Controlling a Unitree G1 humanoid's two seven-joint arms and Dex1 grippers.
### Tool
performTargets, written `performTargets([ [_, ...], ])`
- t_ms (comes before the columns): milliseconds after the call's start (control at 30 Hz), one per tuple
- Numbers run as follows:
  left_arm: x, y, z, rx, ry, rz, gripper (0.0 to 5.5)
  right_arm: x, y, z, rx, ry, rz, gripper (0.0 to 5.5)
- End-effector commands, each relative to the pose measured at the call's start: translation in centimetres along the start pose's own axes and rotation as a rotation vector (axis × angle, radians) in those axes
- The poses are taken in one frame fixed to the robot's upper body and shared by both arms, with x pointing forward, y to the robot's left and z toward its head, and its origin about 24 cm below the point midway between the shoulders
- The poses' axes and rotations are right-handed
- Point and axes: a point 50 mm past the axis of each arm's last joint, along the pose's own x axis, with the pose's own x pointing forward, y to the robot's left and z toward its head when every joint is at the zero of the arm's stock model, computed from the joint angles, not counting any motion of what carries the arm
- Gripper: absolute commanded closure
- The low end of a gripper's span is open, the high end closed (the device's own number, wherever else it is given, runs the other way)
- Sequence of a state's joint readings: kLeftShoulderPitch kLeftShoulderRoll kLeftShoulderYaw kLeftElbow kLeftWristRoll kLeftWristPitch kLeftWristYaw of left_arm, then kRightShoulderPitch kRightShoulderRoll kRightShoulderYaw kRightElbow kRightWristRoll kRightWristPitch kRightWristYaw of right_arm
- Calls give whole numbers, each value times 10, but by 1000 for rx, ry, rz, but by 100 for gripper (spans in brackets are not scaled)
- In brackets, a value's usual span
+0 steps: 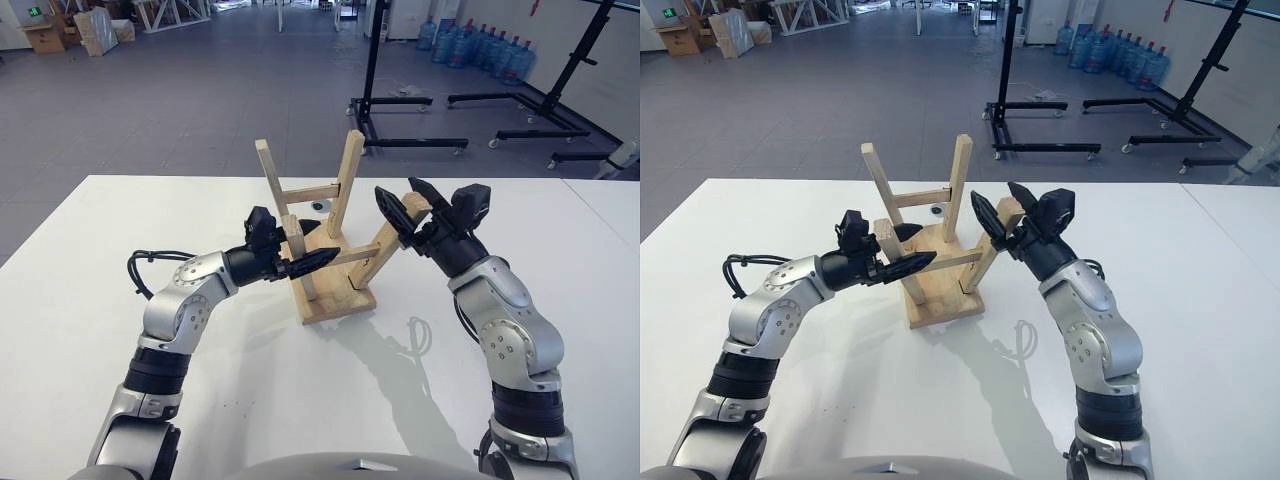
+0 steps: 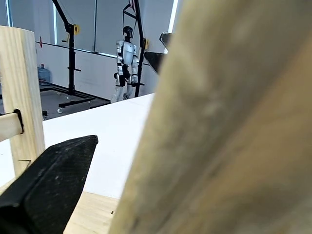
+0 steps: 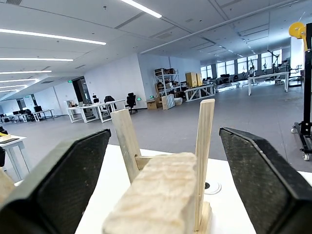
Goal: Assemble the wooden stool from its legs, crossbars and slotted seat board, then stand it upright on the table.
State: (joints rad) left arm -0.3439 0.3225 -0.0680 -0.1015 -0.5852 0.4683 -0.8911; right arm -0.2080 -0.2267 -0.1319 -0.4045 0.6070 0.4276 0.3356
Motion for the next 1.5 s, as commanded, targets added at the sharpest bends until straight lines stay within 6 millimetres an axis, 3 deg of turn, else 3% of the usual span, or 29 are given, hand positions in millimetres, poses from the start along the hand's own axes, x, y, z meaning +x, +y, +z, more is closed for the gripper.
performTargets([
  [33,-6,0,9,3,-37,6,140,4,-1,15,-1,-81,0,140],
  [200,-10,-4,37,31,-164,-28,140,6,-1,43,14,-214,97,140],
  [433,-3,-1,82,84,-306,-41,140,34,-7,88,-38,-287,161,140],
  [567,11,5,109,122,-362,16,140,52,-6,92,-126,-234,195,140],
  [733,17,-7,128,126,-438,-36,140,58,1,108,-135,-304,233,140],
  [767,19,-9,125,107,-428,-47,140,58,2,102,-136,-278,243,140],
  [833,31,-5,94,44,-273,-29,140,57,1,69,-99,-156,247,140],
  [967,39,7,-18,-100,181,53,140,41,5,-21,-9,220,263,140],
  [1000,35,8,-41,-132,256,66,140,36,9,-33,-4,268,279,140],
  [1067,23,9,-73,-182,340,102,140,37,18,-35,16,262,303,140],
  [1133,20,12,-74,-190,317,112,140,42,18,-22,22,194,287,140],
  [1267,24,19,-53,-136,246,110,140,48,11,-9,32,115,238,140],
  [1433,31,17,-13,-69,96,65,140,48,10,7,54,11,221,140],
  [1500,34,16,10,-25,16,54,140,48,12,26,69,-94,236,140],
])
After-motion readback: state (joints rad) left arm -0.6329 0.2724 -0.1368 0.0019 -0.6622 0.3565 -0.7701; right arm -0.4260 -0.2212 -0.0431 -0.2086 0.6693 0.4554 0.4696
